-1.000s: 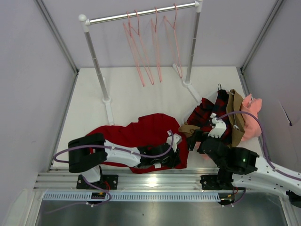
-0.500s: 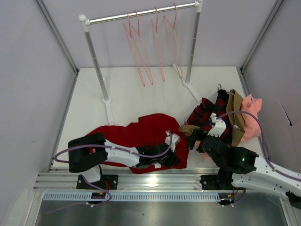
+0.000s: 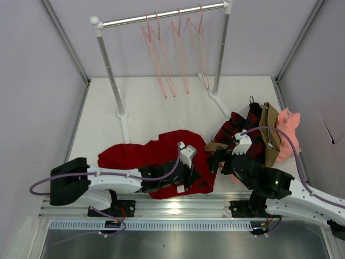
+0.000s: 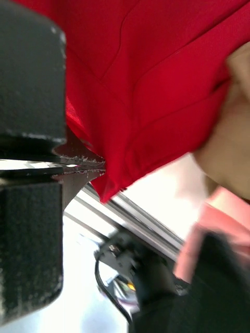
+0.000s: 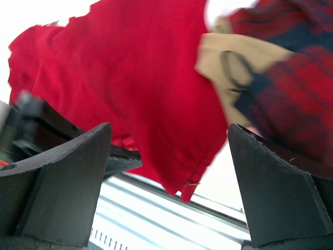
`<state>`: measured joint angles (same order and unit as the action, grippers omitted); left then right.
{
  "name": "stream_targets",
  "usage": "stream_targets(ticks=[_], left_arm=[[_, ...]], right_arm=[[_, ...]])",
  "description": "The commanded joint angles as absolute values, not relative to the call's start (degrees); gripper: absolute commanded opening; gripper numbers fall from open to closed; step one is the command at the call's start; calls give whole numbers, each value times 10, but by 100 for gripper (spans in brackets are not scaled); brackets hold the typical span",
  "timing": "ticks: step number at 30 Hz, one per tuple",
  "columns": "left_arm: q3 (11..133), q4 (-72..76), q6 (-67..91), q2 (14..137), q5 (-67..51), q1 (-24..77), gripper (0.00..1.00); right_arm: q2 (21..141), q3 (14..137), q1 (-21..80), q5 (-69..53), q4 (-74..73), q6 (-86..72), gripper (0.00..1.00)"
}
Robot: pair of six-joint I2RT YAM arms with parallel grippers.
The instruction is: Place the skirt on the hanger
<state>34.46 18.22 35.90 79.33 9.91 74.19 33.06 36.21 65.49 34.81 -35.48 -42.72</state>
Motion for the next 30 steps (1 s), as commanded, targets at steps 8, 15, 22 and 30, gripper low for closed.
stream_targets(ticks=[8, 15, 22, 30], left_arm=[[342, 128, 361, 721, 168, 735, 0], [323, 181, 320, 750, 60, 756, 3], [340, 172, 300, 794, 38, 780, 24], [392, 157, 281, 876, 41, 780, 43]], right_arm=[[356, 356, 699, 251, -221, -256, 98], [345, 381, 688, 397, -358, -366, 99], [287, 385, 651, 404, -438, -453, 99], [272, 400, 650, 408, -476, -475, 99]])
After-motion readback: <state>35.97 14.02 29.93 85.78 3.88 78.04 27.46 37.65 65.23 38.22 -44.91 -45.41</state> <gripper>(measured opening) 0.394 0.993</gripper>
